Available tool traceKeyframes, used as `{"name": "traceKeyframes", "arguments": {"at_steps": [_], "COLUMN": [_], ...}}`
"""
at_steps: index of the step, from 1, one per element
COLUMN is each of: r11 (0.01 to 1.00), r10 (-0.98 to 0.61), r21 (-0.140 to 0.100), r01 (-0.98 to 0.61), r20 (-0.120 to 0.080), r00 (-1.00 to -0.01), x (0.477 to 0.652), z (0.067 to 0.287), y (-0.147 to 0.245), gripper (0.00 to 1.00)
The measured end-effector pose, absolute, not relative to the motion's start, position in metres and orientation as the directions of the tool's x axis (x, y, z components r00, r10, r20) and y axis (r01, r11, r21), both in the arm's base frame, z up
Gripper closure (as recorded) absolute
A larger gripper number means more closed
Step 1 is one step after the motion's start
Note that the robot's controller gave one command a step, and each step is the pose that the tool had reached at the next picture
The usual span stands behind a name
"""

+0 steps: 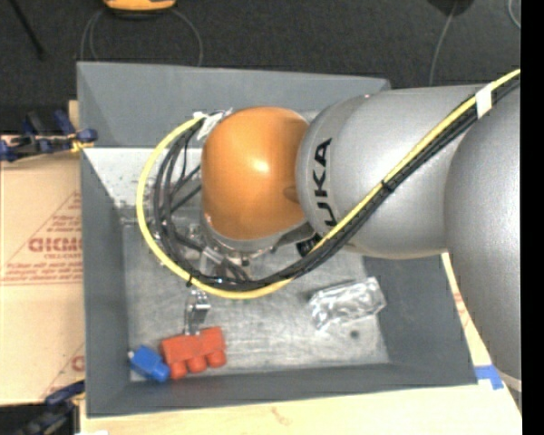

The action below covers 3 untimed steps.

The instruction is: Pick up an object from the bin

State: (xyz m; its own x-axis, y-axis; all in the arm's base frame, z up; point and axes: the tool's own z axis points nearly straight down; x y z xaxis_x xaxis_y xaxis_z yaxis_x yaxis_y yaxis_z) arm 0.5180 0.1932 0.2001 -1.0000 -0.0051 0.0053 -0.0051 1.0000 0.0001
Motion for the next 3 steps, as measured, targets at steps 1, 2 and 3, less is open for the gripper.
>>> {"name": "traceKeyframes", "arguments": {"at_steps": [1,2,3], "r11": [0.962,0.957,0.91], "r10": [-0.274,-0.289,-0.414], "r21": [-0.001,0.001,-0.001], "r01": [-0.274,-0.289,-0.414], "r20": [0.004,0.002,-0.001], "r00": [-0.962,-0.957,-0.91], "x": [0.481,0.472,0.476], "z": [0.125,0.12,0.107], "y": [0.169,0.169,0.162], "gripper": [0.0,0.0,0.0]}}
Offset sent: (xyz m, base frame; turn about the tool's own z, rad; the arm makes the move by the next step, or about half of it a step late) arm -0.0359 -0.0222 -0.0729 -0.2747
